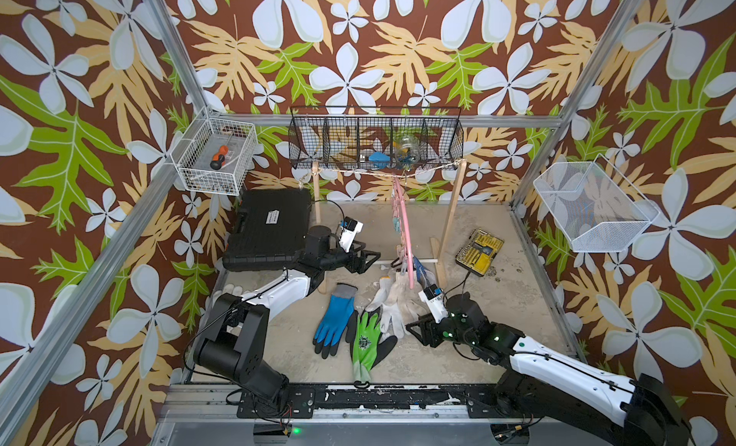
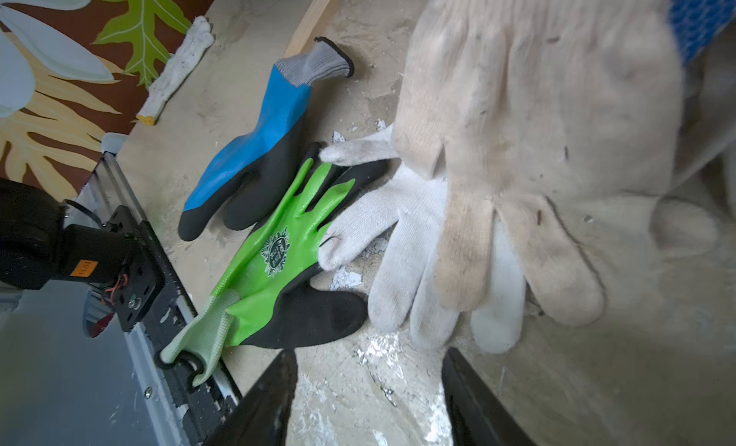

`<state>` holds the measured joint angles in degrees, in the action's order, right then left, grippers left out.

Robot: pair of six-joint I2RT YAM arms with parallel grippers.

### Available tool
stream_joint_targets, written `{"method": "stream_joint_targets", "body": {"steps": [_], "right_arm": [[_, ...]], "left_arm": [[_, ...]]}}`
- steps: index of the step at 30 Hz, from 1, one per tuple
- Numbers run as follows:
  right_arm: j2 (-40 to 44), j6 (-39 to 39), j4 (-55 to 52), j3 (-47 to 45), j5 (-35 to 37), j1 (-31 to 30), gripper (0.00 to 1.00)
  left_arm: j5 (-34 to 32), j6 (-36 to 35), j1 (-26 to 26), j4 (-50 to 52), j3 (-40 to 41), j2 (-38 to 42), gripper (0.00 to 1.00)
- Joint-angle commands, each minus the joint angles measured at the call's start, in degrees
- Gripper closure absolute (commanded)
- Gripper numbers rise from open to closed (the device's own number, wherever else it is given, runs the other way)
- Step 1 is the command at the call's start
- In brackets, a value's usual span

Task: Clip the gloves onto a hanger to dry
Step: Adjust the glove at the center of the board.

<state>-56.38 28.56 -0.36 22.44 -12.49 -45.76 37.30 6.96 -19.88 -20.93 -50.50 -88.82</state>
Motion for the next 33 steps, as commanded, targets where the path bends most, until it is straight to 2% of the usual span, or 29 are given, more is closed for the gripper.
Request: {"method": "stream_joint_targets", "body": {"steps": [1, 4, 10, 15, 23, 27, 33], "right_arm": [[-3.7, 3.5, 10.6, -1.5, 4.4, -1.8, 0.40], [-8.5, 3.9, 15.7, -0.9, 3.7, -3.2, 0.41], [-17.3, 4.3, 15.8, 1.3, 6.0, -4.9, 0.42], [-20.3, 4.2, 13.8, 2.7, 9.3, -5.3, 0.41], [-25.0, 3.9, 12.5, 3.7, 10.1, -5.9, 0.44], [-26.4, 4.4, 10.2, 3.6, 11.7, -6.1, 0.48], [-27.0, 4.6, 5.2, 3.9, 15.5, -7.7, 0.63]], "left_arm": [[-2.2, 1.9, 0.1, 0.1, 1.0, 0.5, 0.18], [-2.5, 3.4, -0.1, -0.8, 2.5, 1.0, 0.19], [-4.0, 4.5, -0.3, -0.4, 4.5, 2.5, 0.19], [-4.1, 4.8, -0.4, -0.4, 4.6, 3.1, 0.18], [-3.2, 4.8, -0.4, -0.3, 4.2, 2.6, 0.17], [-2.5, 4.9, -0.4, -0.3, 3.9, 1.8, 0.17], [-2.1, 5.0, -0.4, -0.3, 3.5, 1.2, 0.18]]}}
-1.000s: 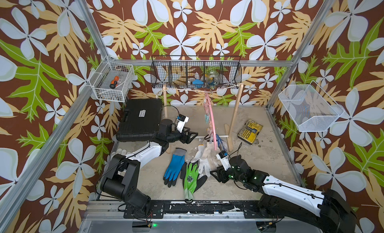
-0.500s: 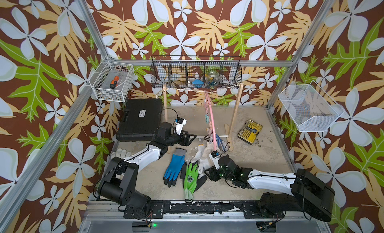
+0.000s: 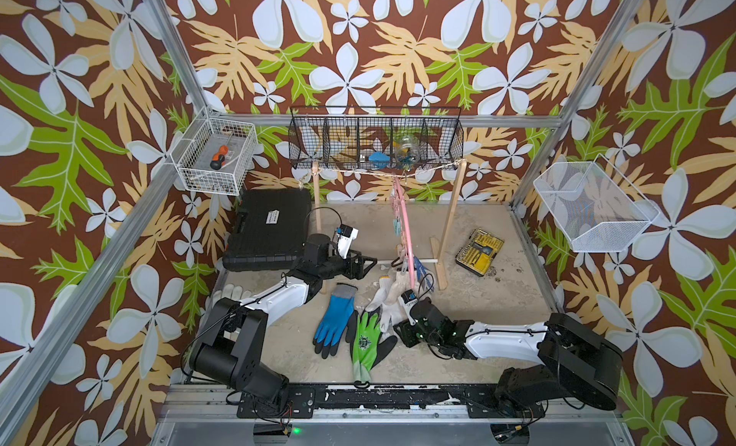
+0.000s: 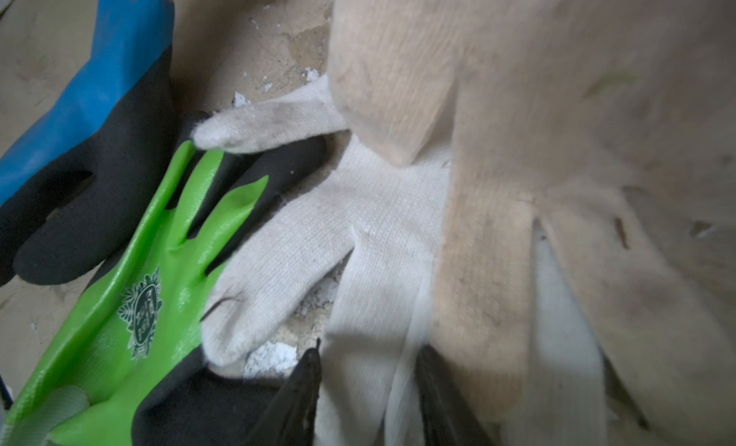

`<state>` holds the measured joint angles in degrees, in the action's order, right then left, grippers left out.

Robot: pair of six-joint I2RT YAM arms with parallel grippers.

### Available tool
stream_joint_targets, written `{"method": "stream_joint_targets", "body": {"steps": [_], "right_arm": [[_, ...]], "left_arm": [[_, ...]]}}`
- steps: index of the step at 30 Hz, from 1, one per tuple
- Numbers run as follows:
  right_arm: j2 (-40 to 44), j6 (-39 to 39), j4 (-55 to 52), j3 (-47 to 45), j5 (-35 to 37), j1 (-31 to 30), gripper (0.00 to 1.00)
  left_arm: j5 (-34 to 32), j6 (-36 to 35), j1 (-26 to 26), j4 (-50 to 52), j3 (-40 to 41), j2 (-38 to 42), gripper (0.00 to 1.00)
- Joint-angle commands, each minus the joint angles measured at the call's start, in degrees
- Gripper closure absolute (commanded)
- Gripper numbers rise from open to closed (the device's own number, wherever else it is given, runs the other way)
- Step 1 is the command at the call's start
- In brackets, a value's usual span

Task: Clip the gloves onto a hanger to dry
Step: Adjust the glove at the center of the board.

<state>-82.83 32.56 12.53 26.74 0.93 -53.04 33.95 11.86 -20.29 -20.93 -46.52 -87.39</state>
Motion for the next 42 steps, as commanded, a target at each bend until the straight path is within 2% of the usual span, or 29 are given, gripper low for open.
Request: {"method": "stream_joint_targets", "body": {"steps": [1, 13, 23, 27, 32, 36, 37, 39, 42], "right_arm": [[-0.7, 0.7, -8.4, -0.4, 2.5, -0.5, 0.65], [5.9, 5.5, -22.5, -0.9, 7.0, -7.6, 1.00], [18.2, 14.7, -36.2, -4.5, 5.4, -11.3, 1.00], [25.0, 20.0, -42.8, -3.9, 8.1, -13.9, 1.00], [32.4, 23.7, -52.1, -0.4, 12.3, -14.3, 1.00], [35.6, 24.1, -56.6, 2.9, 17.1, -14.3, 1.00], [35.3, 23.6, -57.0, 3.8, 17.6, -14.4, 0.98], [33.9, 22.5, -58.1, 5.9, 18.0, -14.3, 0.79], [33.0, 20.7, -58.3, 8.5, 18.0, -14.4, 0.67]], "left_arm": [[1.2, 0.0, 0.0, -0.3, -0.6, -0.4, 0.18], [1.1, -0.6, 0.0, 0.1, -1.1, -1.5, 0.18], [1.1, -0.9, 0.0, -0.1, -1.5, -2.2, 0.18], [1.4, -0.8, 0.0, -0.2, -1.6, -2.4, 0.18], [1.4, -0.9, 0.0, -0.2, -1.7, -2.5, 0.18], [1.7, -0.9, 0.1, -0.1, -2.1, -2.6, 0.18], [1.8, -0.9, 0.0, -0.1, -2.2, -2.7, 0.18], [1.7, -1.0, 0.1, 0.1, -2.3, -2.7, 0.18], [1.8, -1.3, 0.1, 0.4, -2.5, -2.6, 0.18]]}}
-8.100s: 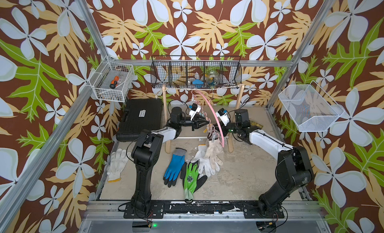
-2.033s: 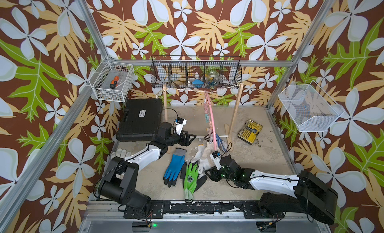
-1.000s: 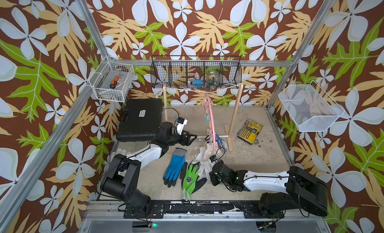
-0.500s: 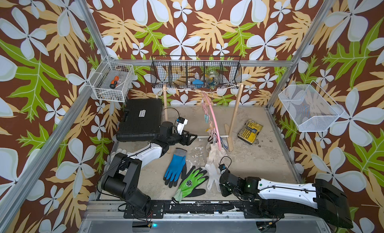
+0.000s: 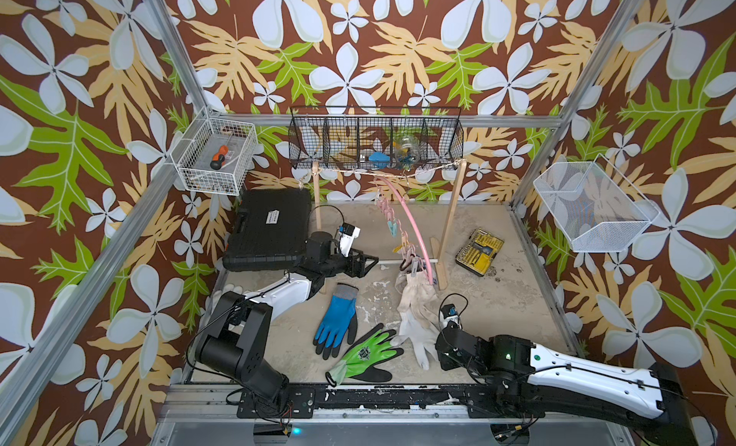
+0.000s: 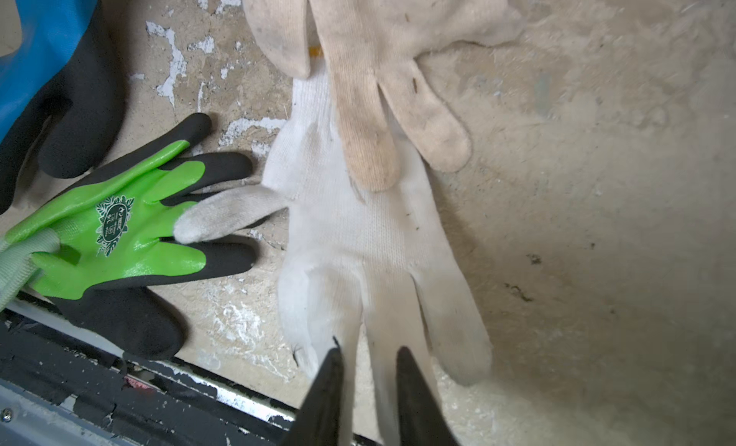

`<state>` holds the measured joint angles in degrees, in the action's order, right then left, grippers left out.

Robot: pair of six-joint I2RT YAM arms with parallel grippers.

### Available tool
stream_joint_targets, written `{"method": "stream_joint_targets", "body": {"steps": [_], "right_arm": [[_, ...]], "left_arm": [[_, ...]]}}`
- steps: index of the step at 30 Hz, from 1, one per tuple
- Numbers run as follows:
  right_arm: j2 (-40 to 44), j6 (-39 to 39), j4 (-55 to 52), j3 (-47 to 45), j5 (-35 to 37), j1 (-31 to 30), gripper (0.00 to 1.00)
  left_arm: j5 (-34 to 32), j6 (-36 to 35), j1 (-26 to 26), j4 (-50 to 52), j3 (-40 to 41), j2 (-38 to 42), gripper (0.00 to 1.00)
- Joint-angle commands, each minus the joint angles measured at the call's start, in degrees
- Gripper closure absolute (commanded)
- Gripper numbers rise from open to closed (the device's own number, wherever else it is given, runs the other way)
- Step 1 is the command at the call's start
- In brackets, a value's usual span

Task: Clip the gloves onto a hanger to dry
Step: Adjust the glove at the center of the board.

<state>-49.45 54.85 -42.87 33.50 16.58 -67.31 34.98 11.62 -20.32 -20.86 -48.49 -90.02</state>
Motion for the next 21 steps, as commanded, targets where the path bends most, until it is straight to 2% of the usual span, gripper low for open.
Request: {"method": "stream_joint_targets", "body": {"steps": [1, 5, 8, 12, 21], "right_arm": [[-0.3, -2.2, -2.9, 2.4, 2.4, -0.1, 0.63], [0.2, -6.3, 1.1, 3.3, 3.5, 0.7, 0.59], [-2.9, -12.7, 10.2, 0.3, -2.1, 7.0, 0.57], [-8.4, -13.1, 22.8, -4.4, -7.1, 8.0, 0.53], [-16.7, -17.2, 26.7, -7.9, -0.9, 10.6, 0.41]], "left_arm": [[0.8, -1.2, 0.1, 0.4, -0.6, 0.0, 0.18], [0.8, -1.3, 0.1, 0.7, -0.9, -0.1, 0.18], [1.1, -1.2, 0.1, 0.9, -1.2, -0.3, 0.18], [0.6, -1.9, 0.1, 2.4, -1.5, 0.7, 0.18], [1.1, -1.8, 0.1, 2.7, -2.0, 0.3, 0.18]]}}
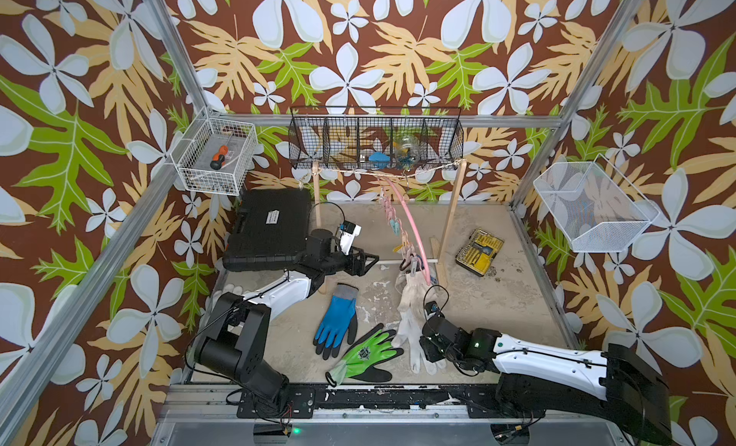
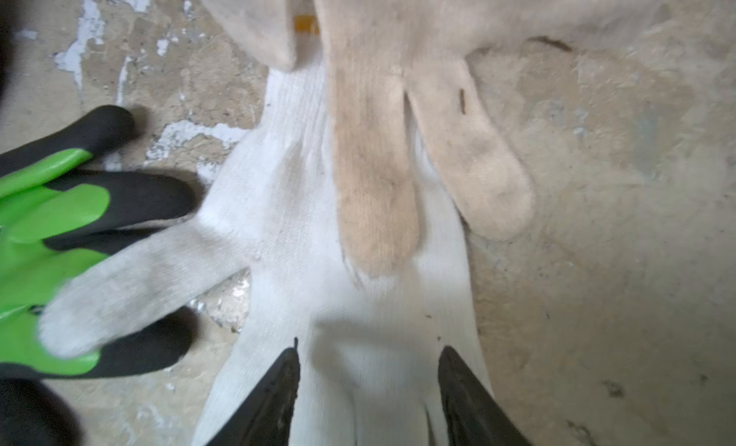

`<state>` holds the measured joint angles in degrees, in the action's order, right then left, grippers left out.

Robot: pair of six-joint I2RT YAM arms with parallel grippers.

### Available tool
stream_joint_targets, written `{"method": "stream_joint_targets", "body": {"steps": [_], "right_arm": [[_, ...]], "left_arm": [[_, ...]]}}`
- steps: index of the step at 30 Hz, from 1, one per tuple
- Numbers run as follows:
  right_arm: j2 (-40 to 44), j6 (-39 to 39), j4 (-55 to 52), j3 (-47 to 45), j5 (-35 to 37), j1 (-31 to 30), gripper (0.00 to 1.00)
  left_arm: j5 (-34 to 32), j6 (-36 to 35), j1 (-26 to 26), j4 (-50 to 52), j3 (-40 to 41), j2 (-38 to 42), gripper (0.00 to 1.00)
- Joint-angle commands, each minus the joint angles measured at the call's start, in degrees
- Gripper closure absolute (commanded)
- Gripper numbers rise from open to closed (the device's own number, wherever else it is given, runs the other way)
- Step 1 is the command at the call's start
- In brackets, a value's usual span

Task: Clip the gloves onto a hanger to dry
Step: Adjust the glove at the center of the board.

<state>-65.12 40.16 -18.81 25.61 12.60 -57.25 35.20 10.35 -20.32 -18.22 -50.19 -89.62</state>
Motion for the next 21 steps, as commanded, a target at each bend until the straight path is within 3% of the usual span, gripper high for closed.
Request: {"method": "stream_joint_targets", "body": {"steps": [1, 4, 6, 9, 12, 18, 21], "right_arm": [[-1.5, -2.9, 2.8, 0.1, 3.3, 0.8, 0.41], [-2.7, -3.2, 3.6, -0.3, 1.4, 1.1, 0.44], [-3.3, -2.4, 3.7, -1.0, 0.0, 1.2, 0.56], [-3.1, -1.3, 3.4, -1.7, -2.2, 1.2, 0.82], [-1.9, -0.7, 0.4, -0.8, -3.2, 1.2, 0.95], [7.6, 2.8, -12.9, 4.4, -2.2, 0.9, 1.00], [13.2, 7.3, -22.0, 8.0, 1.9, 0.6, 1.00]], "left_arm": [[0.9, -0.4, 0.0, 0.0, -0.5, -0.3, 0.19], [1.4, -0.3, 0.0, 0.1, -0.9, -0.7, 0.19], [1.2, -0.5, 0.1, 0.1, -0.9, -0.8, 0.19], [1.4, -0.4, 0.0, 0.1, -1.0, -1.0, 0.19], [1.5, -0.4, 0.0, 0.1, -1.0, -1.1, 0.19], [1.5, -0.4, 0.1, 0.0, -1.6, -1.4, 0.19], [1.4, -0.3, 0.1, -0.1, -1.6, -1.5, 0.19]]}}
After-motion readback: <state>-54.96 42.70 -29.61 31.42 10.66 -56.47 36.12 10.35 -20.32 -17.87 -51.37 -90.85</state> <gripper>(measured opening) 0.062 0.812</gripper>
